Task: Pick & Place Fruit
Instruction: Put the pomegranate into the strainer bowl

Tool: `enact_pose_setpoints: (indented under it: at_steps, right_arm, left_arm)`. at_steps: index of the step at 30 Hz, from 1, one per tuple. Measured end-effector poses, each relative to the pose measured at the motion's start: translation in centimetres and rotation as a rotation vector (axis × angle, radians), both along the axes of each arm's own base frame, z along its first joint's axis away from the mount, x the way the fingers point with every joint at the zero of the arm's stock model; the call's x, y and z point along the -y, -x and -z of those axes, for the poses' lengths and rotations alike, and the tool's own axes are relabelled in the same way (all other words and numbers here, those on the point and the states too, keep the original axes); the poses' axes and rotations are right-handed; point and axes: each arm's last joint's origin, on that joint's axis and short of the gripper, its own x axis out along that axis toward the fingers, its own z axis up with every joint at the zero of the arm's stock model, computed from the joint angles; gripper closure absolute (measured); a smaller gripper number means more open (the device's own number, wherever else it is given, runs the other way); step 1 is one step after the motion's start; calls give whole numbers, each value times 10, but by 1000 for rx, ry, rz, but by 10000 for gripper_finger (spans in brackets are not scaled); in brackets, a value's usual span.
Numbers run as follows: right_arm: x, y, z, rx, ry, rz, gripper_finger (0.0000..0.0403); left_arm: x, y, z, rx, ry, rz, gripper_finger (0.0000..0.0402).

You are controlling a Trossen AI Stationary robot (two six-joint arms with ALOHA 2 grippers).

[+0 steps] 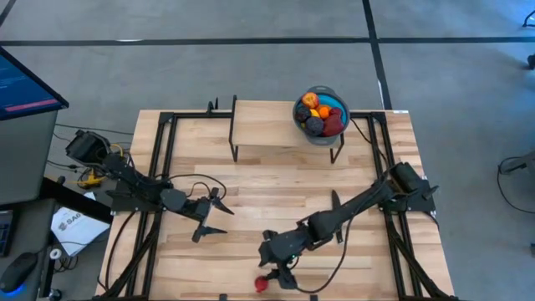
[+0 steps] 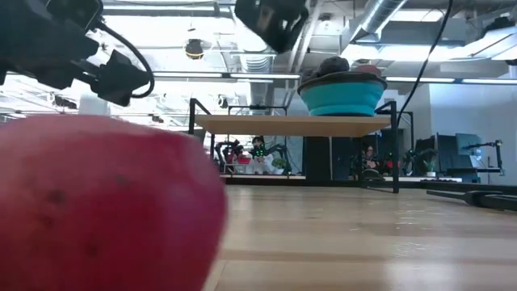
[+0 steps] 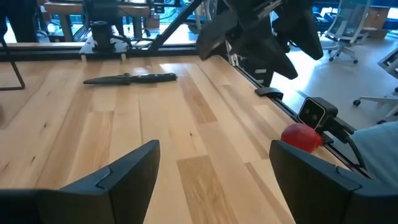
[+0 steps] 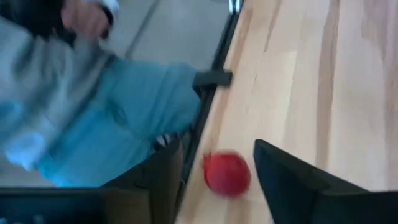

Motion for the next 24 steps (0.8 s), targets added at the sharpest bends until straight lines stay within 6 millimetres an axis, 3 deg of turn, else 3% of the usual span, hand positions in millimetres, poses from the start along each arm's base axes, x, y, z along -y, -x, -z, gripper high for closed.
enact_pose_setpoints:
  at_steps: [4,10,15,20,24]
  right_arm:
    - [1,-4,-5,-2,129,-89,140]
    - [-15,-21,9,100,364,-340,86]
    - [-30,-40,21,150,495,-549,84]
    - [-36,-49,47,74,582,-729,90]
    - [-41,-57,55,113,599,-775,94]
  left_arm:
    - [0,0,0,3,1,-2,105]
    - [0,0,-1,9,13,-4,105]
    - [0,0,-1,6,30,-17,105]
    - [0,0,-1,8,29,-24,105]
    - [-1,0,-1,7,33,-25,105]
